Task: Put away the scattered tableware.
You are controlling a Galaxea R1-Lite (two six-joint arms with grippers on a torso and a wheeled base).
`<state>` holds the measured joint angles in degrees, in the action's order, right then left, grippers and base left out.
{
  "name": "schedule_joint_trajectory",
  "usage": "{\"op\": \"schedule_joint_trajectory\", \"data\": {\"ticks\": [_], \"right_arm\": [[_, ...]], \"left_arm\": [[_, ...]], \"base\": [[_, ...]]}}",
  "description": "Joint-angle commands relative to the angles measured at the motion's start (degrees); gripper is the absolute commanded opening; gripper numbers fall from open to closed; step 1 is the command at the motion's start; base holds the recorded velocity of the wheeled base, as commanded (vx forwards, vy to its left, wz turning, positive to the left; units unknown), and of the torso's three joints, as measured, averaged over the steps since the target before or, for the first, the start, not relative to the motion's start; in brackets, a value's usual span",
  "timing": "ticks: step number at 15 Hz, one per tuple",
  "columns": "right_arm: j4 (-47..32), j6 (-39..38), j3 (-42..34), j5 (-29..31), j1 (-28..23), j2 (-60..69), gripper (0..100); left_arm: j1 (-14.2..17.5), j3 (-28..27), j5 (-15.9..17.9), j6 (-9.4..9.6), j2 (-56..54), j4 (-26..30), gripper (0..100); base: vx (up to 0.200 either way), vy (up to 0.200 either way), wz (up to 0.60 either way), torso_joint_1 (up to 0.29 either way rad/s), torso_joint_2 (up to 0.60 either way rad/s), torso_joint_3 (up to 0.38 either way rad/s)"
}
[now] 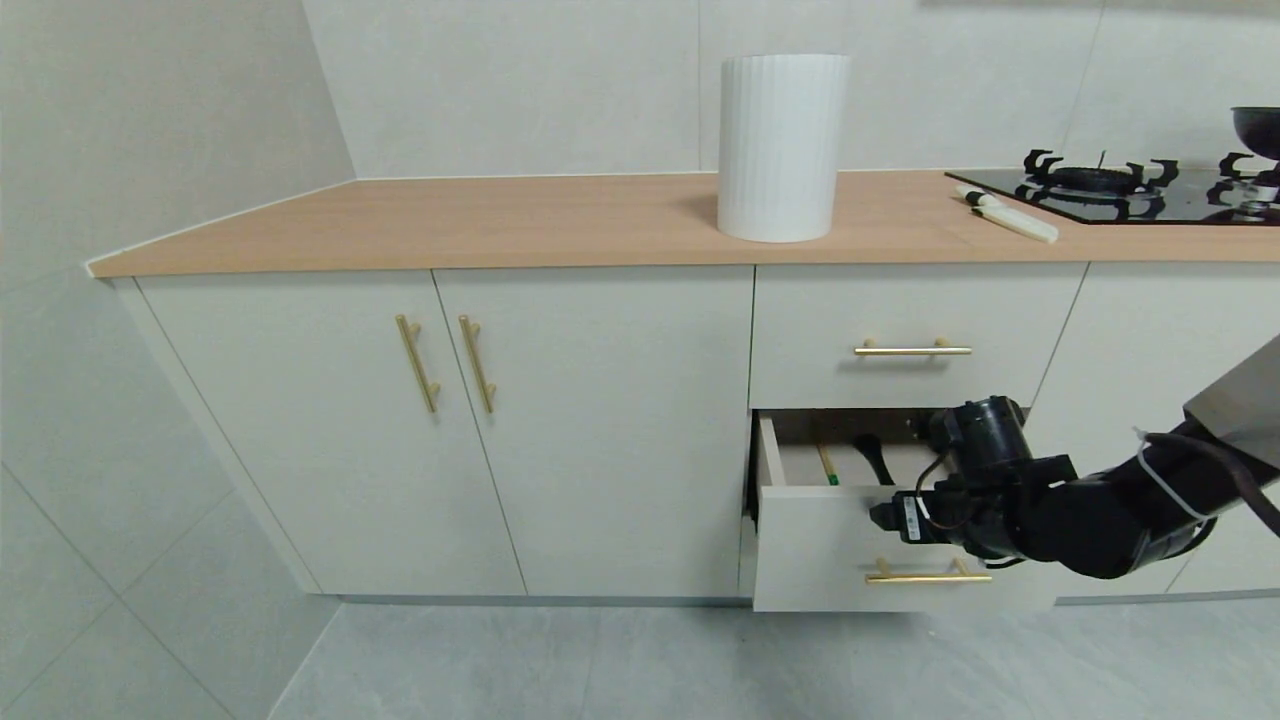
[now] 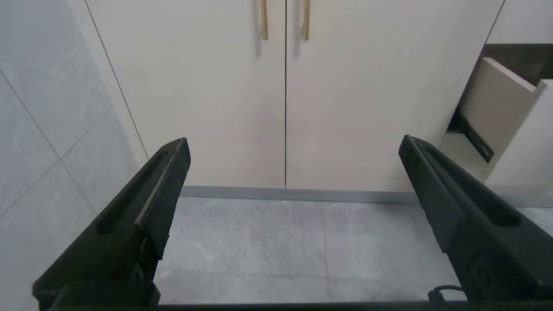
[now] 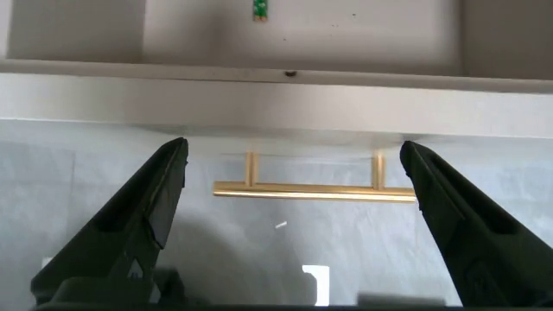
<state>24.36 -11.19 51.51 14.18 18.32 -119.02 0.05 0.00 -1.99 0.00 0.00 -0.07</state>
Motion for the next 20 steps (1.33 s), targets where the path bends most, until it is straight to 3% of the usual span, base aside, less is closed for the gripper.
{"op": "schedule_joint_trajectory", "data": {"ticks": [1,5,12,20], "right_arm": [[0.08,0.12,3.87,0.06,0.05,-3.68,100],[0.34,-0.23,6.59,0.06,-0.39,-7.63,100],[15.55,0.12,7.56,0.06,-4.70,-15.54,100],[20.47,-0.23,12.65,0.06,-8.13,-19.41,100]], "left_arm": [[0.04,0.00,-0.03,0.00,0.09,-0.01,100],[-0.05,0.00,-0.03,0.00,0.09,-0.01,100],[-0.05,0.00,-0.03,0.00,0.09,-0.01,100],[0.04,0.00,-0.03,0.00,0.09,-0.01,100]], "base": [[0.000,0.000,0.00,0.000,0.00,0.000],[0.000,0.000,0.00,0.000,0.00,0.000],[0.000,0.000,0.00,0.000,0.00,0.000],[0.000,0.000,0.00,0.000,0.00,0.000]]}}
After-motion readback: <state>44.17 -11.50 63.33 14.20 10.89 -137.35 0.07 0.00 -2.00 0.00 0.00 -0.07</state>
